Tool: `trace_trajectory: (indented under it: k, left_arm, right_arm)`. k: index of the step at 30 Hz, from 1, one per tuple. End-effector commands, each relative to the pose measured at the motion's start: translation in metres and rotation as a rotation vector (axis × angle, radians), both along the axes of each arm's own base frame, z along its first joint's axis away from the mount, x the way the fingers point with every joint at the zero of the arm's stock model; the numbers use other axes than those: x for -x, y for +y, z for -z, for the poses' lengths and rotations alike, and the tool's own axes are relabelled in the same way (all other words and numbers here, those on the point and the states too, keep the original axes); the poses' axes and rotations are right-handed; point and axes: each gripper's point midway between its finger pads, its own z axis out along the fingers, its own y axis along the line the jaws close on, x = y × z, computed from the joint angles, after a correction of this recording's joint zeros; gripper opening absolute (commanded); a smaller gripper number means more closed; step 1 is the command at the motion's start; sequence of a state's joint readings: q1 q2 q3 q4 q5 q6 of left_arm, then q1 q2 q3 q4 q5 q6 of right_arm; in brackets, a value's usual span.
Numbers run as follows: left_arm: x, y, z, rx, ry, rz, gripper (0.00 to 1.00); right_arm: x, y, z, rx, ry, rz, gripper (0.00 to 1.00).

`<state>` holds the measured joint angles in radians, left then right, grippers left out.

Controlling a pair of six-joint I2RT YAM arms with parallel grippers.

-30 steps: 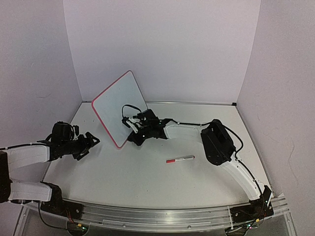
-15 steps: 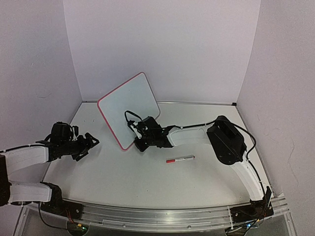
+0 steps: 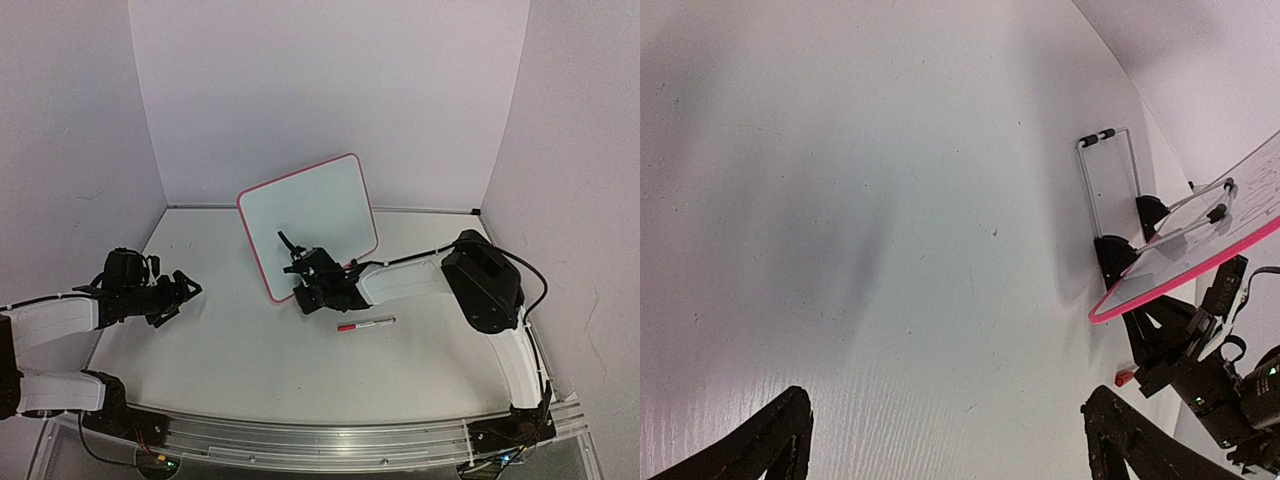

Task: Write a sentence on the whiteboard
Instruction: Move the whiteboard to the center of the board.

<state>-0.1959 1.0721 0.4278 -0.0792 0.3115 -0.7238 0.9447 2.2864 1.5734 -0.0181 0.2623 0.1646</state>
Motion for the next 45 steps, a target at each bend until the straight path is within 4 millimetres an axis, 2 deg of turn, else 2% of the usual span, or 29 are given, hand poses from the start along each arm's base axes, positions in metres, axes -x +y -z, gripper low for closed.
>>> trace_trajectory:
  k: [1, 10, 17, 24, 30, 32, 35, 39, 45]
  left_arm:
    - [-0.009, -0.004, -0.022, 0.000, -0.060, 0.025, 0.94]
    - [-0.005, -0.004, -0.024, -0.004, -0.061, 0.030, 0.94]
    - [-0.004, -0.003, -0.025, -0.005, -0.063, 0.028, 0.95]
    - [-0.001, -0.002, -0.024, -0.010, -0.057, 0.023, 0.95]
    - [0.002, 0.000, -0.024, -0.022, -0.058, 0.025, 0.96]
    - [0.002, 0.001, -0.024, -0.031, -0.058, 0.024, 0.96]
    - [0.003, 0.002, -0.026, -0.038, -0.059, 0.026, 0.96]
    - [0.003, 0.007, -0.031, -0.055, -0.085, 0.004, 0.96]
    - [0.001, 0.012, -0.042, -0.080, -0.140, -0.008, 0.96]
  right_arm:
    - [0.006, -0.028, -0.010, 0.011, -0.014, 0.190, 0.00]
    - [0.036, -0.016, -0.010, -0.008, -0.011, 0.269, 0.00]
    - [0.063, 0.011, -0.010, -0.068, 0.048, 0.286, 0.00]
    - [0.070, 0.019, -0.008, -0.093, 0.077, 0.306, 0.00]
    - [0.073, 0.018, -0.020, -0.104, 0.080, 0.288, 0.29]
    - [0.077, 0.016, -0.025, -0.110, 0.089, 0.282, 0.38]
    - [0.082, 0.010, -0.035, -0.120, 0.092, 0.278, 0.46]
    - [0.095, -0.007, -0.050, -0.132, 0.100, 0.278, 0.52]
    - [0.121, -0.055, -0.077, -0.152, 0.152, 0.321, 0.56]
